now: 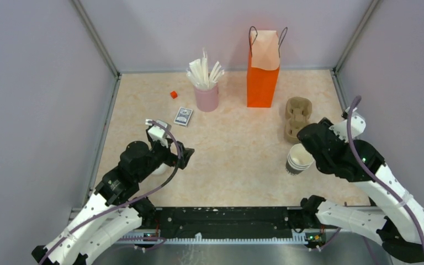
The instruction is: Pack the takeout coffee
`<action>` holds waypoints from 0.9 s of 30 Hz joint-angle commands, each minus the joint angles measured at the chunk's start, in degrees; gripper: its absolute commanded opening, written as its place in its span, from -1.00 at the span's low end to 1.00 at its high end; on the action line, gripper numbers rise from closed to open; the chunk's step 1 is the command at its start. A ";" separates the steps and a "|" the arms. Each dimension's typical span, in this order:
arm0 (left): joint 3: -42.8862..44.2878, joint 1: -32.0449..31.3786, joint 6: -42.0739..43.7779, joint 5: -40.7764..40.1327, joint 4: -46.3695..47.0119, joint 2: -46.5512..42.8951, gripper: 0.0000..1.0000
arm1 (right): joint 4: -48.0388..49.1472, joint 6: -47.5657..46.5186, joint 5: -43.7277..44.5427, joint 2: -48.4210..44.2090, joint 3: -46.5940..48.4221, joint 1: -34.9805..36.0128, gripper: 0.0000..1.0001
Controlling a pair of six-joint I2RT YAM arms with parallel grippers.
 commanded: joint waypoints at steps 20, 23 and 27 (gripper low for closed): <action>-1.27 -0.15 -1.25 0.30 2.27 -0.70 0.98 | 8.01 -4.88 -13.54 -0.05 -16.82 -26.66 -0.42; -1.29 -0.13 -1.15 0.37 2.23 -0.59 0.98 | 10.76 -7.06 -15.66 -2.24 -19.04 -26.60 -0.43; -1.29 -0.12 -1.22 0.63 2.23 -0.57 0.98 | 8.85 -5.12 -15.07 -1.80 -19.98 -26.64 -0.42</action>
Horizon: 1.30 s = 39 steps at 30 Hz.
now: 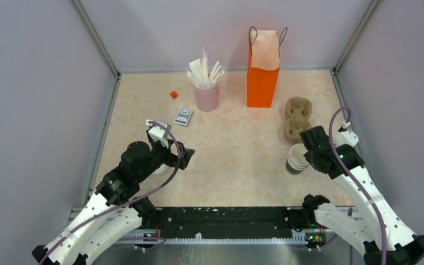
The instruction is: Pack the takeout coffee
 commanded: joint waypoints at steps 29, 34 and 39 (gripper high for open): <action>-0.46 -0.12 -0.06 1.50 2.40 0.77 0.97 | 2.84 2.63 3.46 -3.46 -5.11 -0.59 -0.91; -0.56 -0.11 -0.15 1.58 2.38 0.87 0.98 | 2.12 3.71 5.71 -4.24 -4.64 -0.63 -1.00; -0.58 -0.08 -0.23 1.75 2.48 0.97 0.98 | 1.45 4.12 7.96 -4.73 -3.36 -0.64 -1.00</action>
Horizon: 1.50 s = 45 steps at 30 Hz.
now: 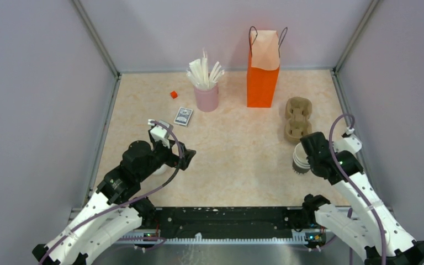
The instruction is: Pack the takeout coffee
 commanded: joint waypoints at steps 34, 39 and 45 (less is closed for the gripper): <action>-0.42 -0.13 0.05 -0.47 2.28 0.93 0.97 | 0.31 -9.39 5.92 -6.06 19.41 -0.60 -1.00; -0.40 -0.08 0.09 -1.78 1.92 0.89 0.97 | 11.96 -23.08 -3.62 -4.29 20.45 -0.60 -1.00; -0.14 -0.08 -0.21 -4.33 1.03 0.60 0.97 | 21.55 -29.50 -21.76 1.49 18.79 -0.63 -1.00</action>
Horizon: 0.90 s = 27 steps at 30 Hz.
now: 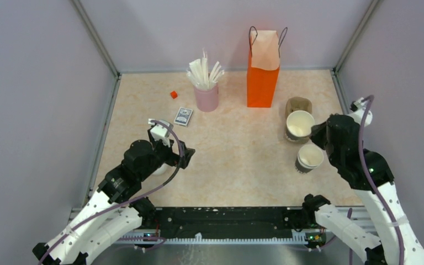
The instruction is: Pack the takeout coffee
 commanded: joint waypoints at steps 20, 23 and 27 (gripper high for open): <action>0.26 -0.13 -1.52 -10.69 -1.37 -2.15 0.98 | 34.17 -9.42 -24.33 28.54 -12.04 23.03 -1.00; 0.24 -0.10 -1.53 -10.96 -1.40 -2.43 0.98 | 37.87 -11.74 -25.37 29.36 -13.83 24.40 -1.00; 0.24 -0.10 -1.58 -11.09 -1.24 -2.29 0.98 | 42.60 -14.56 -26.75 28.95 -16.99 25.14 -1.00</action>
